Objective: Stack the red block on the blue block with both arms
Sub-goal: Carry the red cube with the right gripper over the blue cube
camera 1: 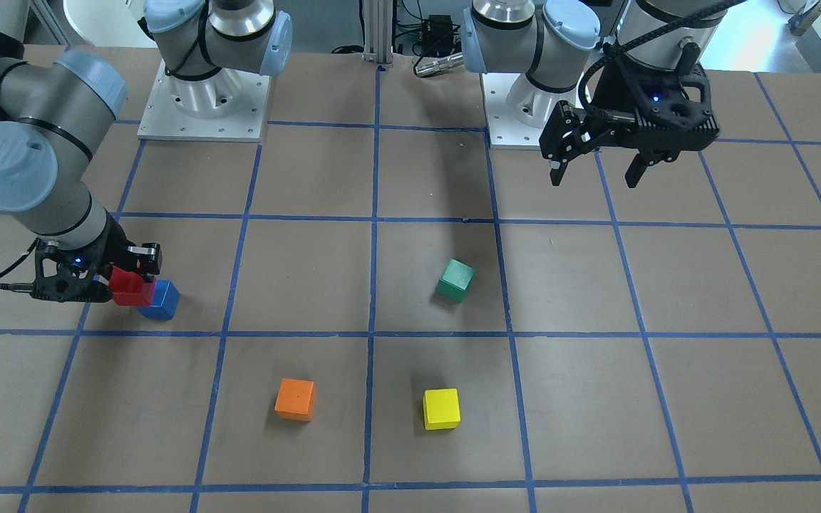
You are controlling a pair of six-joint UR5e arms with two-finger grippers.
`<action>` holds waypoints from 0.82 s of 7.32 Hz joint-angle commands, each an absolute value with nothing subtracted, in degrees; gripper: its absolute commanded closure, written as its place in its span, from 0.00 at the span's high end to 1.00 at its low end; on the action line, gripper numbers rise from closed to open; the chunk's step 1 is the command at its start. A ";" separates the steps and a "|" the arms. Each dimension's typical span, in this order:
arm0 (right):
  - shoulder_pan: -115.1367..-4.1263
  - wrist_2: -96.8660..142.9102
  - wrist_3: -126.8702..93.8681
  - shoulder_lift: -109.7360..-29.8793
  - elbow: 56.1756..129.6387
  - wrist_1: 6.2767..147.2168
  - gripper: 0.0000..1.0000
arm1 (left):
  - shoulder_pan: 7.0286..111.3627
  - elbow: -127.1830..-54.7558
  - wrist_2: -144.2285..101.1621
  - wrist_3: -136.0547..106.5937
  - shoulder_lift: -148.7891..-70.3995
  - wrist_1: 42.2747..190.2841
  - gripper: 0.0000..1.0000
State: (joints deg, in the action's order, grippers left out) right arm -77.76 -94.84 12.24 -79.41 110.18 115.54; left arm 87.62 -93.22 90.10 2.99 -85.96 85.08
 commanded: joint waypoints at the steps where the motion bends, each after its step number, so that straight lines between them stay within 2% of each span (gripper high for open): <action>1: -77.78 -94.66 12.22 -79.37 110.39 115.31 0.00 | 87.63 -93.25 90.09 2.99 -85.96 84.99 1.00; 6: -77.87 -93.16 12.39 -79.37 111.88 116.02 0.00 | 87.63 -93.25 90.09 2.99 -86.04 84.99 1.00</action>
State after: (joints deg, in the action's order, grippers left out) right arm -77.87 -93.07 12.34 -79.38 111.78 115.92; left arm 87.63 -93.32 90.09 2.99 -85.97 84.99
